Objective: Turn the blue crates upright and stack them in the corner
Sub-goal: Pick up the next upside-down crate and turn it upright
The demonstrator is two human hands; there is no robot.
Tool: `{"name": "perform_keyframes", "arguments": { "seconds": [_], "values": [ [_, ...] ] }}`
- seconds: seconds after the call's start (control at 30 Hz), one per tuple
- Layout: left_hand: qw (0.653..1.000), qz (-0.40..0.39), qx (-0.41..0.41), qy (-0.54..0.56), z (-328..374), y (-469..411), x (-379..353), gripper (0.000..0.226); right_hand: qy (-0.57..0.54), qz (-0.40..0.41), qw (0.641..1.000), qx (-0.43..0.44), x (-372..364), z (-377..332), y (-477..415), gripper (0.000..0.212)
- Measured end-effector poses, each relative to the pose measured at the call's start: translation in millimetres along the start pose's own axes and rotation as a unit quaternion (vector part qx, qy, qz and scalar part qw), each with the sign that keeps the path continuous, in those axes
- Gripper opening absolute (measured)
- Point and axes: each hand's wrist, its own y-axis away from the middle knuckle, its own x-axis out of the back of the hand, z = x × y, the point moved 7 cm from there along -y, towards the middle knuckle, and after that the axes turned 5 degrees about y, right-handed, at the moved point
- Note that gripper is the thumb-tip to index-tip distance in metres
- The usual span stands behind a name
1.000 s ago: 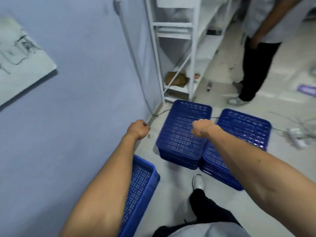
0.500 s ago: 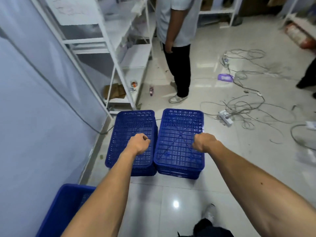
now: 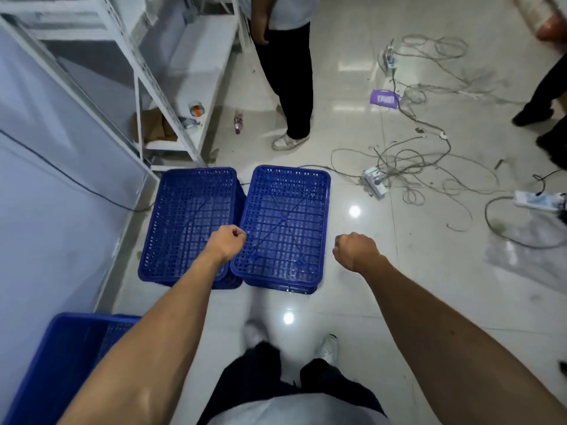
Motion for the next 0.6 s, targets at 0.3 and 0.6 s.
{"name": "perform_keyframes", "arguments": {
  "seconds": [0.3, 0.6],
  "values": [
    [0.986, -0.087, -0.069, -0.128, 16, -107, -26, 0.026, -0.050, -0.044, 0.995, -0.075, -31, 12, -78, 0.038],
    [0.977, -0.136, -0.041, -0.159, -39, -227, -84, 0.031, -0.080, -0.125, 0.982, -0.116, -118, 30, -186, 0.045]
  ]
}}
